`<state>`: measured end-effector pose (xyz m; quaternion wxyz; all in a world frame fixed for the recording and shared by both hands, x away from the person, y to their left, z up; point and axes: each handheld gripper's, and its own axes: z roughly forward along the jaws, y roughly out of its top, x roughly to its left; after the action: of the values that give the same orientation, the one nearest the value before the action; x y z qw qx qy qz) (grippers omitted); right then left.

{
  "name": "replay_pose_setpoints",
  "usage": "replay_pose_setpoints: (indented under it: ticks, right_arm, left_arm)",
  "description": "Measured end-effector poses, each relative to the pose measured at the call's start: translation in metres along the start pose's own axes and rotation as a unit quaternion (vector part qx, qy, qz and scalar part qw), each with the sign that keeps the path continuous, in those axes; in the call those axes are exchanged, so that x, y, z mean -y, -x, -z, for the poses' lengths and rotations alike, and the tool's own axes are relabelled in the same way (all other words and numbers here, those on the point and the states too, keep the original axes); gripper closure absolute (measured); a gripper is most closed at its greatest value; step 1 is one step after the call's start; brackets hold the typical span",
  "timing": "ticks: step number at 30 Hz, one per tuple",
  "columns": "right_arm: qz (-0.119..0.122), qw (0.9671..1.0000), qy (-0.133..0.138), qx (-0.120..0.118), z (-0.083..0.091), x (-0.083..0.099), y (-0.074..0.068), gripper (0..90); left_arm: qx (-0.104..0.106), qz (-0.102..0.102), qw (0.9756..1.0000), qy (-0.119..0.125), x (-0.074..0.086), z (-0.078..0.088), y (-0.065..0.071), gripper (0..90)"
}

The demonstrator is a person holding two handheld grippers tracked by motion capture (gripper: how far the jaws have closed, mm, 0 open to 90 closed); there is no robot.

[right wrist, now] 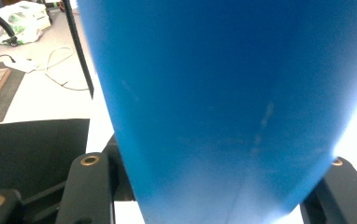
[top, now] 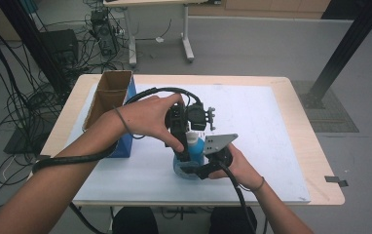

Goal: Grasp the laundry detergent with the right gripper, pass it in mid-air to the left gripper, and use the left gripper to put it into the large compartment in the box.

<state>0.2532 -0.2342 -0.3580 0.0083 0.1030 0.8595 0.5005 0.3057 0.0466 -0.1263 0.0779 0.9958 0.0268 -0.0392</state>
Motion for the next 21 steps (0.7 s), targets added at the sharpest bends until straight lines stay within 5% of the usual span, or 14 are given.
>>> replay_pose_setpoints:
  ticks: [21]
  right_arm:
    - [0.003,1.0000,0.000,-0.001,0.0003,-0.0020,-0.0005,41.9]
  left_arm:
    - [0.000,-0.001,1.0000,-0.007,-0.0034,-0.0030,0.0005,11.7]
